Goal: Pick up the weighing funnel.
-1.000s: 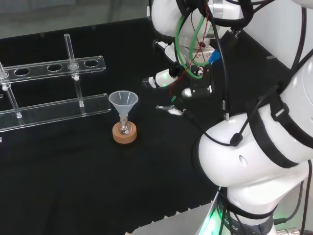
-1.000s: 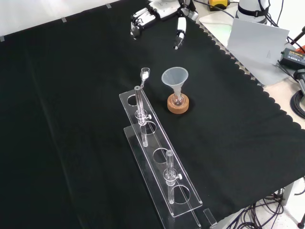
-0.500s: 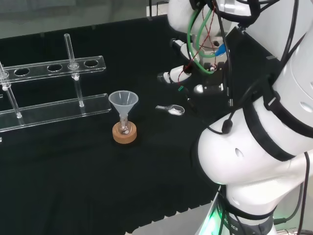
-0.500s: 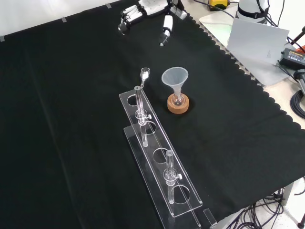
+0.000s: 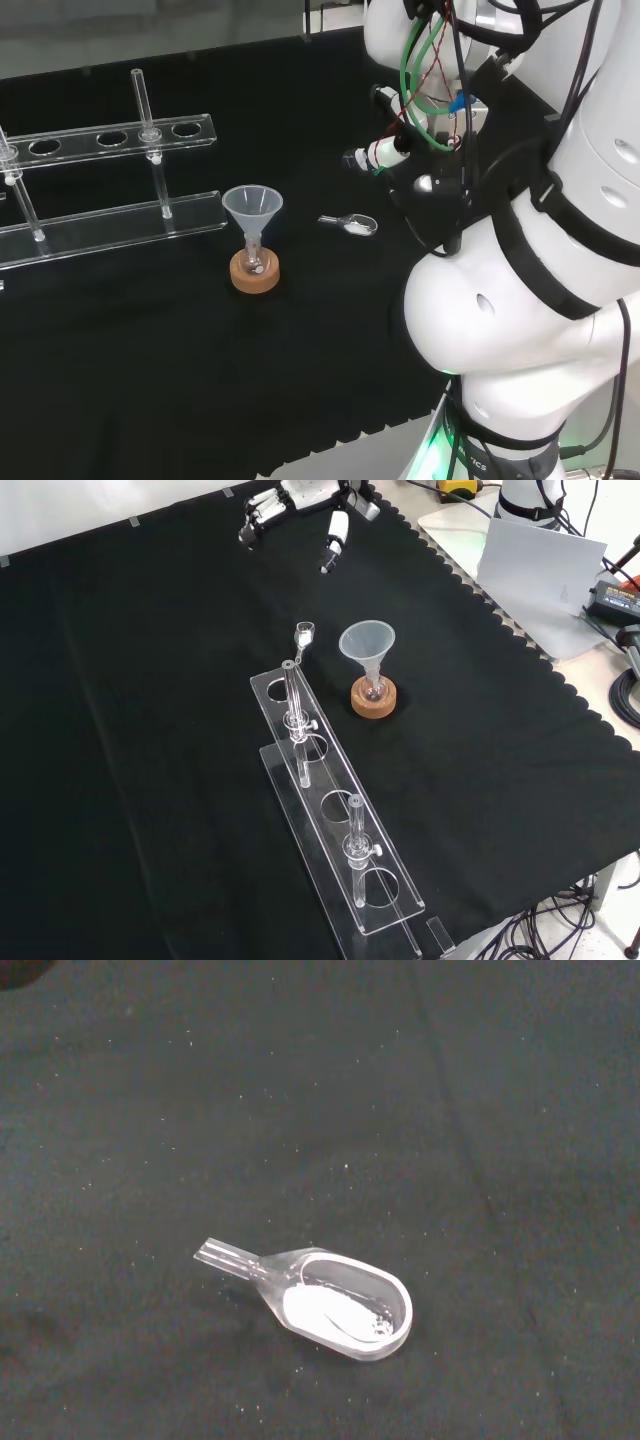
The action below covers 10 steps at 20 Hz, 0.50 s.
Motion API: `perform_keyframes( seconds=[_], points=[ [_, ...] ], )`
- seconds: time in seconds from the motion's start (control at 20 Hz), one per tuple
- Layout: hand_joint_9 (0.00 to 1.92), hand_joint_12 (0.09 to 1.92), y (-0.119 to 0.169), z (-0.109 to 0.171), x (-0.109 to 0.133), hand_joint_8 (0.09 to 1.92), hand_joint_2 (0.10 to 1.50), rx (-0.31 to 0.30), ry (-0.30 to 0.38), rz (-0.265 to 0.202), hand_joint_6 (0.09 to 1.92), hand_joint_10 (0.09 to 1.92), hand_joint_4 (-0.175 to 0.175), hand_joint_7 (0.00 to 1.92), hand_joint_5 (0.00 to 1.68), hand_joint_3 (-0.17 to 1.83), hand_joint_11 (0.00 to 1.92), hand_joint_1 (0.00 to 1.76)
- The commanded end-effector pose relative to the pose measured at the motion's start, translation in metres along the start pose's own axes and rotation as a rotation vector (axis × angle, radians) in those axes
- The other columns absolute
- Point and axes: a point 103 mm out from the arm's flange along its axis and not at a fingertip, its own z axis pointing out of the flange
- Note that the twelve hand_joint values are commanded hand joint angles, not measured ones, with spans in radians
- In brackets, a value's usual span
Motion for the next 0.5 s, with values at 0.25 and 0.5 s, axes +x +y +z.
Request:
perform_keyframes(
  seconds=[0.25,0.5],
  points=[
    [0.33,1.25,-0.008,0.025,0.009,0.56,0.66,0.018,0.014,0.006,0.09,0.69,-0.03,0.5,0.45,0.26,0.0,0.61],
    [0.42,1.41,-0.004,0.045,0.024,0.53,0.67,-0.01,0.01,-0.007,0.09,0.67,-0.024,0.59,0.53,0.26,0.0,0.64]
  ],
)
